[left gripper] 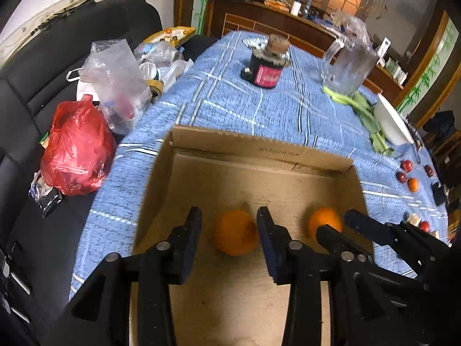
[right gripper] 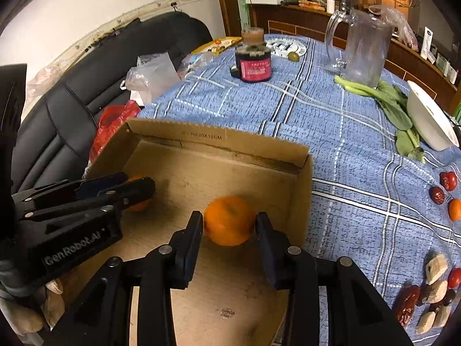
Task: Organize fruits
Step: 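Withdraw both open tools from the box back over the fruit, then grasp the large red date with the left tool while the right tool grasps an orange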
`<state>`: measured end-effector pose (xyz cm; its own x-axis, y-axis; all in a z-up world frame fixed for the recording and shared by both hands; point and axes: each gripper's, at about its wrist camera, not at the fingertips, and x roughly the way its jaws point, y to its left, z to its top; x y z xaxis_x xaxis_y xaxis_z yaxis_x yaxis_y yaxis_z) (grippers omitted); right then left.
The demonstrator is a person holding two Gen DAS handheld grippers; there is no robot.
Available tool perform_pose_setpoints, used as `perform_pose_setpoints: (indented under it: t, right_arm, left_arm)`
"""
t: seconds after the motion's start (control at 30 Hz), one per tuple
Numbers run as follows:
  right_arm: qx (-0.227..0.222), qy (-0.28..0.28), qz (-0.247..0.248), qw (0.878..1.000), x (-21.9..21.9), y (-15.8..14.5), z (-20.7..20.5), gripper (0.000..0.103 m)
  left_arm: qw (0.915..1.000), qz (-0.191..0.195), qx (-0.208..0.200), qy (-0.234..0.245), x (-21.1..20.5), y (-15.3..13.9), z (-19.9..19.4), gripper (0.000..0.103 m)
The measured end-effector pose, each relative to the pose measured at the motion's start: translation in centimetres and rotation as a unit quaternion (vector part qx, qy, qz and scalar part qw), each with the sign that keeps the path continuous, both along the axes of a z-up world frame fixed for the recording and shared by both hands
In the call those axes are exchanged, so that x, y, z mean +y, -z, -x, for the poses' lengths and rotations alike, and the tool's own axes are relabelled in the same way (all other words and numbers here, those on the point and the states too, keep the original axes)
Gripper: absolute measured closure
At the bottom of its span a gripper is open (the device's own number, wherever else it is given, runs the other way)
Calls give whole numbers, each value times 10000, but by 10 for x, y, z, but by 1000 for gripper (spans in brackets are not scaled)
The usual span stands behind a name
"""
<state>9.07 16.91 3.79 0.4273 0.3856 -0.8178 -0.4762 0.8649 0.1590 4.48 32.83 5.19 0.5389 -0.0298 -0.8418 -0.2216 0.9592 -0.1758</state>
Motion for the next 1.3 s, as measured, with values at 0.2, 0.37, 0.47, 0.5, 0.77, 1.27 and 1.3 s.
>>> perform_pose_setpoints:
  t: [0.2,0.37,0.47,0.5,0.77,1.27,1.3]
  right_arm:
    - [-270,113,-157,9994,-23,-24,20,48]
    - [-390,256,-285,9985,-58,-38,44,48]
    - [-381,378,-394,9978,-88,-40,61,48]
    - [-382,422,-423,9975,-100,-40,68,48]
    - [-492,1155,-353,9915,-219,-37,111,44]
    - [-445,2627,-65,9638,-386,-13,126,39]
    - [-434,2640,-76,9635,-389,-10,124,39]
  left_arm:
    - [9993,59,-361,-87,-6,-30,28,45]
    - [9981,134,-593,134,-34,-50,57,33]
    - [9970,178,-644,382,-61,-56,71,31]
    - [9966,175,-648,478,-71,-58,75,31]
    - [9886,248,-545,1383,-166,-50,89,31]
    - [9759,5,-363,2154,-264,-18,84,31]
    - [9764,-6,-361,2128,-265,-17,81,31]
